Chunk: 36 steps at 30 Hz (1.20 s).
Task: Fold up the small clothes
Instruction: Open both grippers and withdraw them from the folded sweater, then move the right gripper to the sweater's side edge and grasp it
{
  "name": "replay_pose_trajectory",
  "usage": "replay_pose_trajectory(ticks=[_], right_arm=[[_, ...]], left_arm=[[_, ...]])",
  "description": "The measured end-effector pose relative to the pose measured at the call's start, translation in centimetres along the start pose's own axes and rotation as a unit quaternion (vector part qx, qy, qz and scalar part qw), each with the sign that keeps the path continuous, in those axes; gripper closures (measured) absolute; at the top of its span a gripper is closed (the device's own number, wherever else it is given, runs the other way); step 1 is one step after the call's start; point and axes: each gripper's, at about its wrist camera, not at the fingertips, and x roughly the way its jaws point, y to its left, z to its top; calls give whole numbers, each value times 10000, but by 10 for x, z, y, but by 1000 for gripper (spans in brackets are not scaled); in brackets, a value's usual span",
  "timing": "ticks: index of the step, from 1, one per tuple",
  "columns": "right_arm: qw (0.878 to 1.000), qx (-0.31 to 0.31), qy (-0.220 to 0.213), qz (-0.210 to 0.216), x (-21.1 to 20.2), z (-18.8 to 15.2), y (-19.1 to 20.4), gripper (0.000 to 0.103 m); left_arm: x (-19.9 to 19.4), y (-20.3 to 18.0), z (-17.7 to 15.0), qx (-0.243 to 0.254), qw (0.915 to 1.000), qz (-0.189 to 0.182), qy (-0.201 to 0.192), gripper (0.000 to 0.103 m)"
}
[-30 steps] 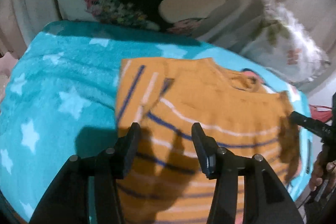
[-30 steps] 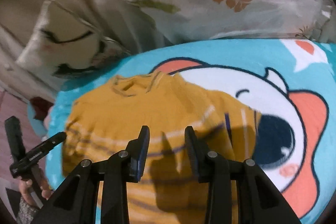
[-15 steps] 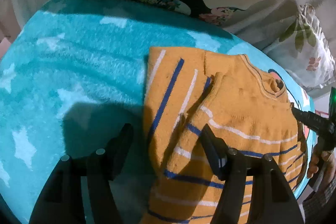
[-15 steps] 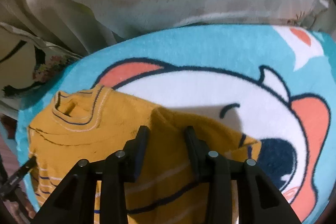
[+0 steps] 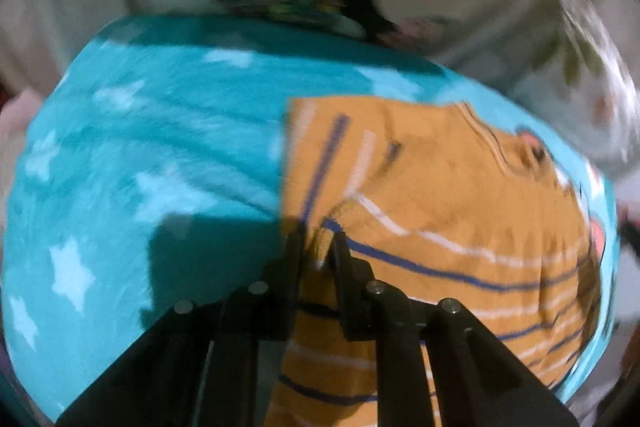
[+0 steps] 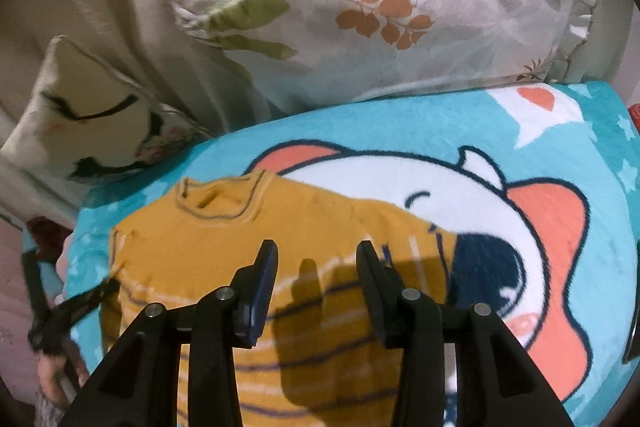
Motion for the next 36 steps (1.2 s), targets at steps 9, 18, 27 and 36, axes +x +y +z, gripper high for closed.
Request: replay_pose_trajectory(ticks=[9, 18, 27, 36], right_arm=[[9993, -261, -105, 255, -50, -28, -14, 54], [9952, -509, 228, 810, -37, -55, 4, 53], [9860, -1033, 712, 1097, -6, -86, 67, 53], [9777, -1356, 1198, 1066, 49, -89, 161, 53]], left_arm=[[-43, 39, -27, -1089, 9928, 351, -365, 72], [-106, 25, -89, -853, 9844, 1247, -898, 46], [-133, 24, -122, -925, 9794, 1462, -1044, 18], [-131, 89, -121, -1022, 9831, 1329, -740, 18]])
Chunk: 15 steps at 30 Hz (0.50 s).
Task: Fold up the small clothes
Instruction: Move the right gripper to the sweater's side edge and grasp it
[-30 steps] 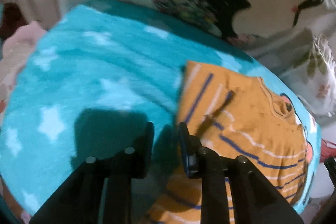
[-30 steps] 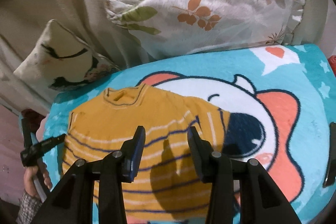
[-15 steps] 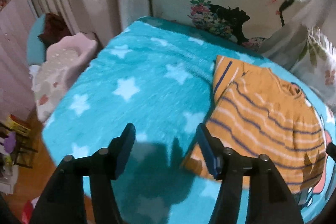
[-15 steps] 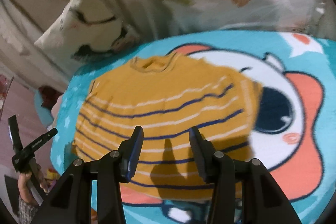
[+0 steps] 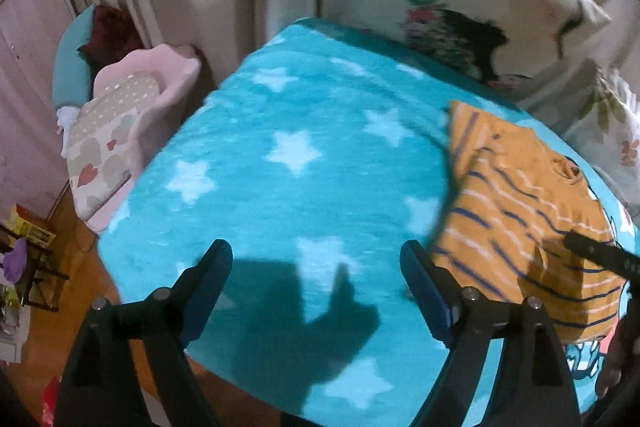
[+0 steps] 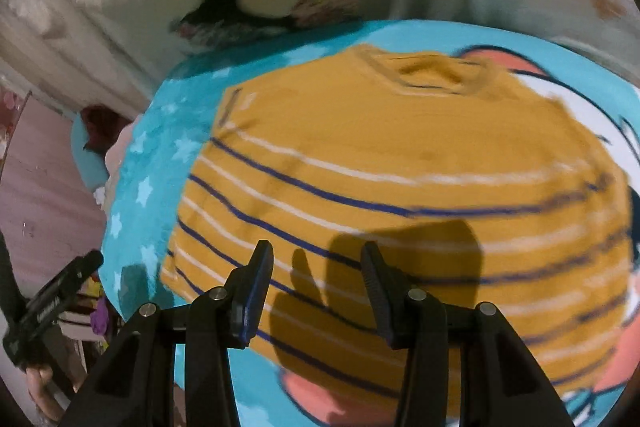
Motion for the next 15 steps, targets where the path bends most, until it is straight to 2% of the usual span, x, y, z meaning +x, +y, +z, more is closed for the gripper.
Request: replay_pose_trajectory(ticks=[4, 7, 11, 13, 15], right_arm=[[9991, -370, 161, -86, 41, 23, 53, 53], [9983, -493, 225, -198, 66, 36, 76, 51], [9972, -547, 334, -392, 95, 46, 92, 50], [9967, -584, 360, -435, 102, 48, 96, 43], [9961, -640, 369, -472, 106, 50, 98, 41]], left_arm=[[11, 41, 13, -276, 9995, 73, 95, 18], [14, 62, 19, -382, 9992, 111, 90, 18], [22, 80, 25, -493, 9986, 138, 151, 18], [26, 83, 27, -496, 9985, 122, 183, 18], [30, 83, 30, -475, 9986, 85, 210, 18]])
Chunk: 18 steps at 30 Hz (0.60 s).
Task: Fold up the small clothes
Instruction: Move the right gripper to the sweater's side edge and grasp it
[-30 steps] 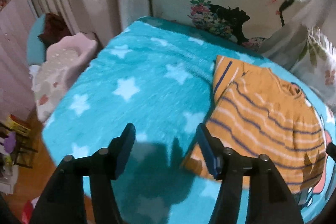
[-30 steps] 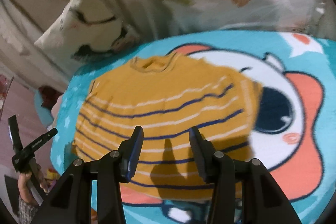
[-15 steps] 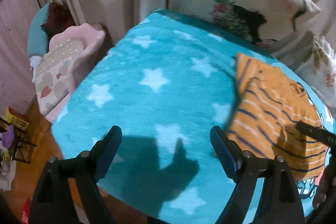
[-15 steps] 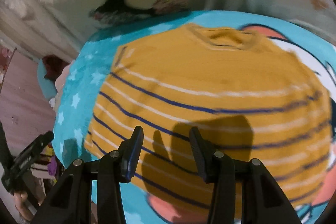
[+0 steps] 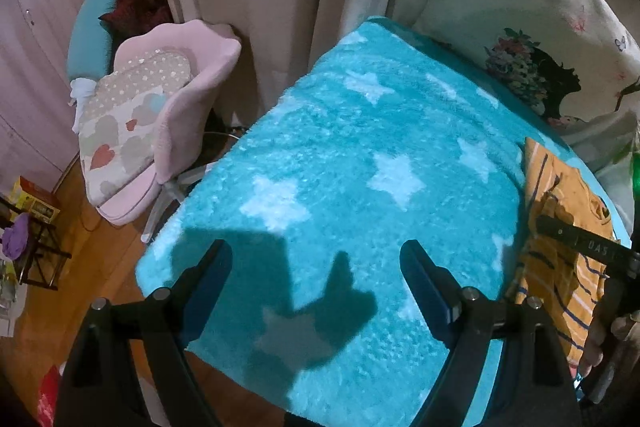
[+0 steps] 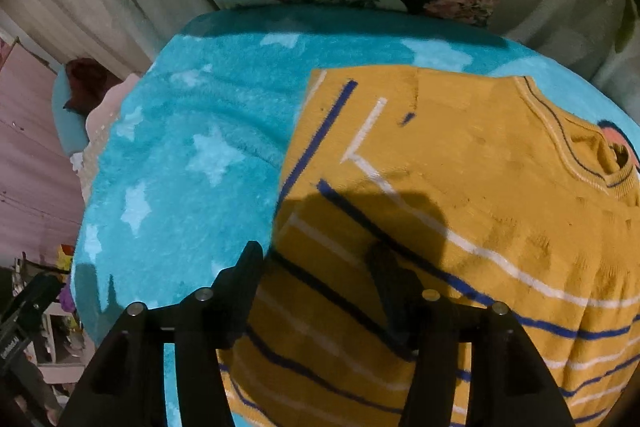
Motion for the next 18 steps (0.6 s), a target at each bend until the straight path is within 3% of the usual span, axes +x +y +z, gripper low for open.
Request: replay_pose_trajectory(ticks=[9, 18], right_arm=[[10000, -48, -12, 13, 2, -1, -1, 39], [9996, -173, -105, -205, 6, -5, 11, 28]], left_arm=[[10, -10, 5, 101, 9997, -198, 112, 18], [12, -9, 4, 86, 9994, -303, 164, 18]])
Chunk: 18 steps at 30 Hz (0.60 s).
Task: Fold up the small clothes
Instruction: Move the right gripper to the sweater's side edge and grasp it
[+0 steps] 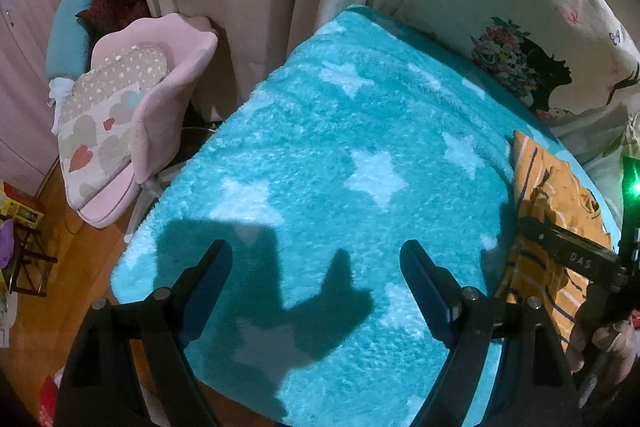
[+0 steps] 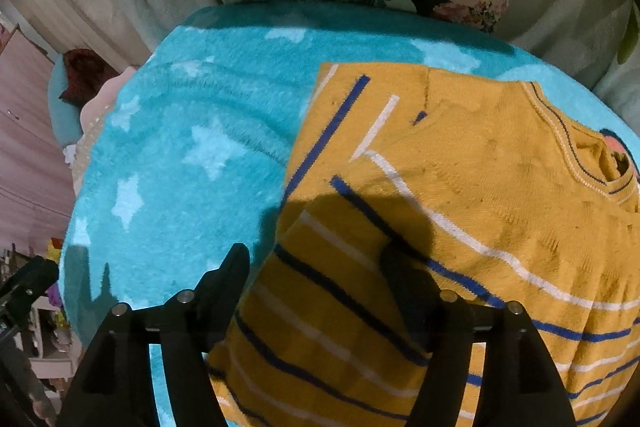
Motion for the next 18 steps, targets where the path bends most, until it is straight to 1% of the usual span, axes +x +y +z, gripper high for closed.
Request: replay_pose_trajectory(ticks=[2, 4, 5, 7, 9, 11, 12, 13, 14, 15, 16, 18], right_arm=[[9999, -71, -51, -86, 2, -2, 4, 25], [9997, -183, -73, -151, 5, -3, 10, 15], [9993, -302, -32, -210, 7, -4, 15, 12], [9983, -470, 84, -342, 14, -3, 24, 3], [9981, -427, 124, -436, 16, -1, 28, 2], [9990, -156, 139, -384, 11, 5, 24, 7], [9996, 0, 100, -268, 5, 7, 21, 17], [9998, 184, 20, -38, -4, 9, 15, 27], [9995, 284, -37, 104, -9, 10, 10, 33], [9990, 386, -99, 208, -16, 10, 4, 43], [9989, 408, -124, 179, -20, 10, 1, 48], [9992, 341, -167, 87, -24, 10, -1, 48]], left_arm=[[-1, 0, 0, 13, 10000, -12, -27, 18], [-2, 2, 2, 16, 10000, -51, -39, 18], [-2, 3, 2, 3, 10000, -67, -46, 18], [-3, 6, 3, -40, 9999, -114, -65, 18], [-3, 9, 5, -81, 9998, -173, -73, 18], [-1, 9, 6, -83, 9997, -231, -56, 18], [0, 7, 7, -67, 9997, -249, -35, 18], [2, 6, 7, -59, 9996, -261, -19, 18], [4, 4, 7, -42, 9995, -299, 11, 18], [6, 2, 7, -28, 9994, -330, 29, 18], [8, -2, 8, 4, 9993, -372, 54, 18], [12, -8, 7, 69, 9990, -430, 94, 18]])
